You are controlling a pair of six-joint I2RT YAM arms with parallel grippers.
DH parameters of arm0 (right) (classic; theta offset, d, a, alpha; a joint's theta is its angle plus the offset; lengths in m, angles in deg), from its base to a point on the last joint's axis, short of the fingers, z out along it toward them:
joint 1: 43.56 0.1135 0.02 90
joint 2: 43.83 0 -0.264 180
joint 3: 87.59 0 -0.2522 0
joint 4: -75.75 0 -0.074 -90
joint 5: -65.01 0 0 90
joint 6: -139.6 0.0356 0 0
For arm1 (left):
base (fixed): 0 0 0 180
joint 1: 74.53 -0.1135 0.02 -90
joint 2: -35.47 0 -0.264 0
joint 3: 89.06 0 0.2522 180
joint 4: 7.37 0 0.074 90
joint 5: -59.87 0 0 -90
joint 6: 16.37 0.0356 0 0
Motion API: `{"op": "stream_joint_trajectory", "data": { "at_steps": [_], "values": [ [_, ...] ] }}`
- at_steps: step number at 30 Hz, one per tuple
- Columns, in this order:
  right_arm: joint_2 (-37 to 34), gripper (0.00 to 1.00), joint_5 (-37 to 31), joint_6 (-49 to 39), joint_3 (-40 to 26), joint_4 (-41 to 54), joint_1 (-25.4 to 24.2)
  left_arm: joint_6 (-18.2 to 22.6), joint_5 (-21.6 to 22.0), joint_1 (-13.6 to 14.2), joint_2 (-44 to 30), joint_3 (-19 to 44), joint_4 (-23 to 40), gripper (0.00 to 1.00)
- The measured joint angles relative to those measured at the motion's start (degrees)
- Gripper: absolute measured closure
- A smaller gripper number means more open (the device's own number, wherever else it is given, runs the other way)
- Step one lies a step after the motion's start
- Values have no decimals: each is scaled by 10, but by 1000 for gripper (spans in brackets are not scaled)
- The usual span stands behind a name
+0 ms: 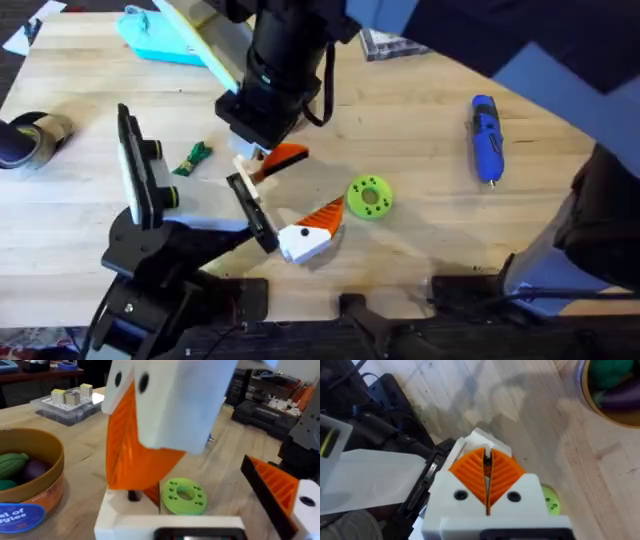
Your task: Pick up the gripper from the table and insert it into the empty holder that is missing its gripper. Then pick up a screw, insert it into the mounting hole, and use the screwdriver to tighten it. Finally, clean up the table by picking up the vegetable and placing it into the bucket.
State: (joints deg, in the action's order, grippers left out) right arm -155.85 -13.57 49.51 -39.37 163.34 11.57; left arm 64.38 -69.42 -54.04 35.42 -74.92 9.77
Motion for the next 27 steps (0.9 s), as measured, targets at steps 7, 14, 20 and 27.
{"op": "stream_joint_trajectory", "data": {
  "at_steps": [7, 14, 20, 27],
  "values": [
    [-5, 996, 7, -15, 0, 4, 2, -2, 0, 0, 0, 0, 0, 10],
    [-5, 757, 12, -19, 0, 5, 2, -2, 0, 0, 0, 0, 0, 10],
    [-4, 212, 12, -21, -2, 7, -14, -2, 0, 0, 0, 0, 0, 10],
    [1, 7, 11, -22, -2, 10, -63, -1, 0, 0, 0, 0, 0, 10]
  ]
}}
